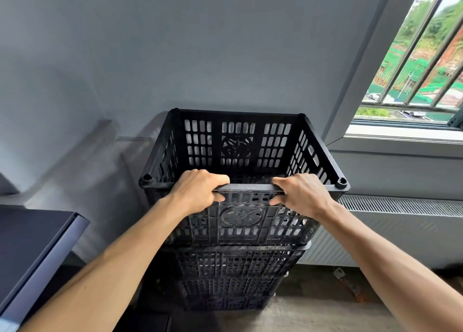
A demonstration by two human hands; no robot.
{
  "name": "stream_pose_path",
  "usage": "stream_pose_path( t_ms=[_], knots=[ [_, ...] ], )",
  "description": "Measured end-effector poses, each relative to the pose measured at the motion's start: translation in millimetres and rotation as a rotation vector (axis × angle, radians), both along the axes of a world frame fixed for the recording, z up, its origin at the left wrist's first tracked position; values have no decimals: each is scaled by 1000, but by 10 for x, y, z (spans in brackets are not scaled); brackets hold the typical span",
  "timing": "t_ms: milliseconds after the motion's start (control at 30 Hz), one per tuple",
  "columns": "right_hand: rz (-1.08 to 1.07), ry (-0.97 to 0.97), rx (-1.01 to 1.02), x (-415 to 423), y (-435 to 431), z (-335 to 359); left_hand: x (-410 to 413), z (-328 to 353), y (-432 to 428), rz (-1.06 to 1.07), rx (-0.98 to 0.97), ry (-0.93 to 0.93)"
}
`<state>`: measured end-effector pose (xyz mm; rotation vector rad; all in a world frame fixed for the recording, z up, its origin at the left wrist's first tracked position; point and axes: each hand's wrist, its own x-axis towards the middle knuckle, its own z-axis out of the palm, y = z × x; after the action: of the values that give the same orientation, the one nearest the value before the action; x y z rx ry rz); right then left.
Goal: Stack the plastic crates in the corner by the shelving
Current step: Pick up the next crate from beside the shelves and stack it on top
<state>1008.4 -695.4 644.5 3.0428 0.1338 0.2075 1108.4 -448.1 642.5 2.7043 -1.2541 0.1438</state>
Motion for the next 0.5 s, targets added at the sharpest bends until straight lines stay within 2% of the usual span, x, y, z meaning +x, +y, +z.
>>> stream_pose_path(
  t_ms=[267,500],
  knots=[
    [25,10,-21,-46,-17,-8,-64,59,24,1,12,102],
    [-47,6,20,-10,-8,-37,-54,-27,23,31,-37,52]
  ],
)
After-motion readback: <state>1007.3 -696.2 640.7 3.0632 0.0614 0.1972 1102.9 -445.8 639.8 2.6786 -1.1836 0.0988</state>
